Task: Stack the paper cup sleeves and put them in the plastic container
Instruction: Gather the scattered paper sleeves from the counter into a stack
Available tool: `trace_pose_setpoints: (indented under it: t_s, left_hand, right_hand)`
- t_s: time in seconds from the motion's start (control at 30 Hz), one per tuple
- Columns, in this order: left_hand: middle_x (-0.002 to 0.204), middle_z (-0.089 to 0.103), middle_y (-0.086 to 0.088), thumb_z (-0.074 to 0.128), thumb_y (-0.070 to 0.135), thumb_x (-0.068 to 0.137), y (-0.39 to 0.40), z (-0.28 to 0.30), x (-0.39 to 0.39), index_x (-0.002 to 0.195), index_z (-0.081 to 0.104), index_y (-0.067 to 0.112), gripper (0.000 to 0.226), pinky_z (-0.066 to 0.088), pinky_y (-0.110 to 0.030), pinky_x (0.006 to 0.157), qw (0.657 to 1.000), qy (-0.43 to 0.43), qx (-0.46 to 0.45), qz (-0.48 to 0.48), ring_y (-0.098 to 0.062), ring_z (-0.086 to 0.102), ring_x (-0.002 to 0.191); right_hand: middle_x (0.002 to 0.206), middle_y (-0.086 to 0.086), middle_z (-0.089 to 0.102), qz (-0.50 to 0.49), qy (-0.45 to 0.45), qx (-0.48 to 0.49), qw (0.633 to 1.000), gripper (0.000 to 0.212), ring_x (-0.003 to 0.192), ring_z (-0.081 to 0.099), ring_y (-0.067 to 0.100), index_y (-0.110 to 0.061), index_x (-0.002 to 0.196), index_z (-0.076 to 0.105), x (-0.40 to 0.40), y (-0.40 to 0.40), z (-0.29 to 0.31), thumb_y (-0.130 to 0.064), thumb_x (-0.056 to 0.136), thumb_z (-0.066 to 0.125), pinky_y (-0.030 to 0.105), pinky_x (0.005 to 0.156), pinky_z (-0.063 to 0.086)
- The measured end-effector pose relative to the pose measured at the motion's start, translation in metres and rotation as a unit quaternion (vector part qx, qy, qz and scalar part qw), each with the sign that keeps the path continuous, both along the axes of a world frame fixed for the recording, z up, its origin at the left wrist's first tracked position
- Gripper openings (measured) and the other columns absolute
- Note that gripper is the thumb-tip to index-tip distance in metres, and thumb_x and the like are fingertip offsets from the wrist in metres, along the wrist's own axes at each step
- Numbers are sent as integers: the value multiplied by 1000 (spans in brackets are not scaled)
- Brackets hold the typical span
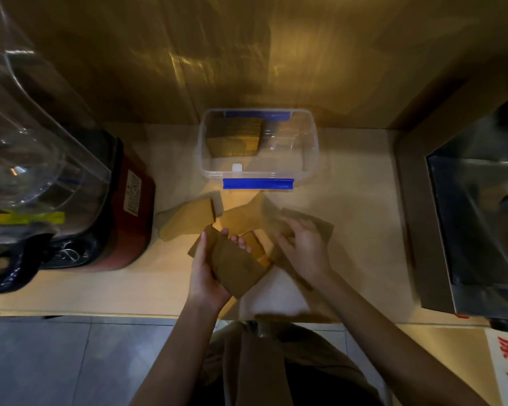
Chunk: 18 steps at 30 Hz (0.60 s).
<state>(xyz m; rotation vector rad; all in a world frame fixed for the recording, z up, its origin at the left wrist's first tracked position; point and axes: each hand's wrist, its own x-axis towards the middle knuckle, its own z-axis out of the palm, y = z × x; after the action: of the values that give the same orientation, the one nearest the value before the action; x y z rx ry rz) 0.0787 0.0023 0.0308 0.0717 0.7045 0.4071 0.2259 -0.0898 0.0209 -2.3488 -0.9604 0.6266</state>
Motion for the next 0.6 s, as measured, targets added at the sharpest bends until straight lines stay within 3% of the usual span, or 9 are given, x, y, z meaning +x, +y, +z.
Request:
trace_pose_setpoints:
  t_s: [0.13,0.27,0.47,0.6]
  left_hand:
    - [77,68,0,86,42,41,3,-4,-5,90,66,18,59,52,-35,86,999,23,-5,22,-16,66,77]
    - [82,70,-1,85,42,44,5,-5,-11,98,65,18,62,54,-36,85,999,30,-23,38,-17,68,80]
    - [84,71,-2,87,39,40,9,-7,-16,96,66,18,63,54,-38,84,997,43,-38,52,-17,69,81]
    - [84,71,-2,88,39,38,9,-7,-15,95,67,17,65,53,-38,85,997,42,-42,46,-17,69,80]
  right_hand:
    - [141,13,44,46,-89,-82,992,66,128,37,31,-10,136,35,7,17,-28,-34,81,63,42,106,34]
    - [144,12,38,66,-115,-135,982,75,131,32,29,-11,137,28,1,31,-44,-46,79,61,42,104,34]
    - [141,13,41,61,-149,-155,975,63,127,37,29,-11,134,31,-2,34,-53,-37,83,58,43,102,33]
    - [137,10,48,40,-103,-106,988,58,127,40,28,-14,133,36,7,25,-52,-29,83,60,43,106,31]
